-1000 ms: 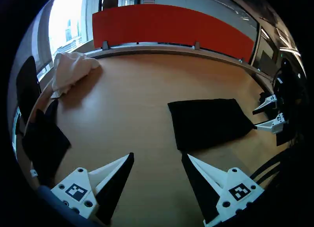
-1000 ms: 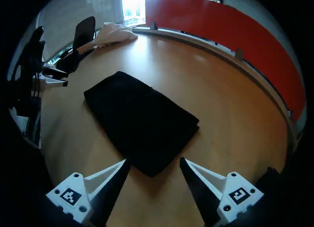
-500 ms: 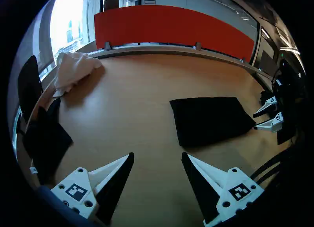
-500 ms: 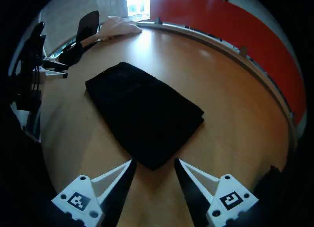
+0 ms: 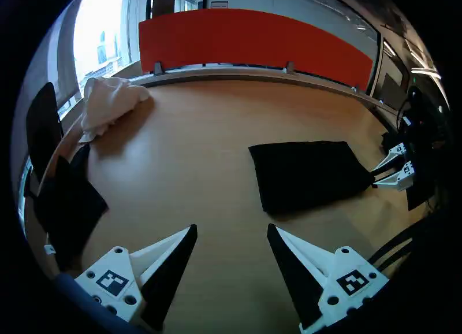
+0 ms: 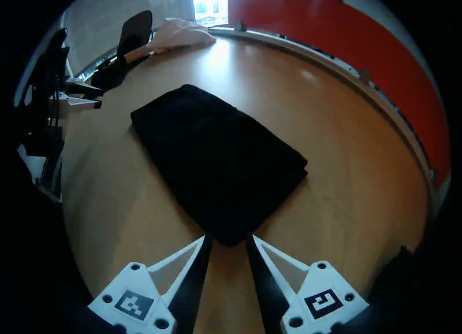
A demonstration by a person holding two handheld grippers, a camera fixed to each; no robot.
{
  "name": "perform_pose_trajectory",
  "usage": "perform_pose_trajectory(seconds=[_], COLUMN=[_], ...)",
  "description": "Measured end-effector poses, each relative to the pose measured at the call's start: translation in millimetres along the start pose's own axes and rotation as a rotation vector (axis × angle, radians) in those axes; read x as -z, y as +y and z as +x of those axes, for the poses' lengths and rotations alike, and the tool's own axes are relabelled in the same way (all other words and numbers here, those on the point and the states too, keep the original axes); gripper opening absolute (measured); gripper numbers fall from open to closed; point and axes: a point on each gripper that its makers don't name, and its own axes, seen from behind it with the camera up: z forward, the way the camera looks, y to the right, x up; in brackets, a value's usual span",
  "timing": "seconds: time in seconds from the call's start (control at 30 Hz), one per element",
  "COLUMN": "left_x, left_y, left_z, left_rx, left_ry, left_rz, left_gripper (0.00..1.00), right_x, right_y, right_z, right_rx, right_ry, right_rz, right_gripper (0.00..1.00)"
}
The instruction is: Fold towel
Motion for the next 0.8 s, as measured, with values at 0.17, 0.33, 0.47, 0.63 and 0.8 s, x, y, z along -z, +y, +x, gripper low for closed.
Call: perform_pose_trajectory(seconds=[0.17, 0.33, 0.47, 0.63, 0.8], left_x=[1.4, 2.2, 2.6, 2.4, 2.6], left_y=[-0.8, -1.3, -1.8, -2.1, -3.4], left_z=[0.1, -0.1, 0.3, 1.4, 1.7], left_rx=[-0.007, -0.009, -0.011, -0.012, -0.008], left_ry=[0.001, 0.002, 0.005, 0.007, 0.006], left_rz=[0.003, 0.003, 0.004, 0.005, 0.007], left_gripper=[0.9, 0.9, 0.9, 0.9, 0.9], right_x=[-0.9, -2.2, -2.4, -0.7, 3.1], right_y=[-1.8, -2.0, -1.3, -1.4, -0.1], right_z=[-1.0, -0.8, -0.5, 2.2, 7.7], right_rx=[0.01, 0.013, 0.009, 0.0, 0.0], right_ry=[-0.007, -0.009, -0.006, 0.005, 0.021], right_rz=[0.006, 0.007, 0.004, 0.001, -0.012], right_gripper=[0.33, 0.15, 0.04, 0.04, 0.04])
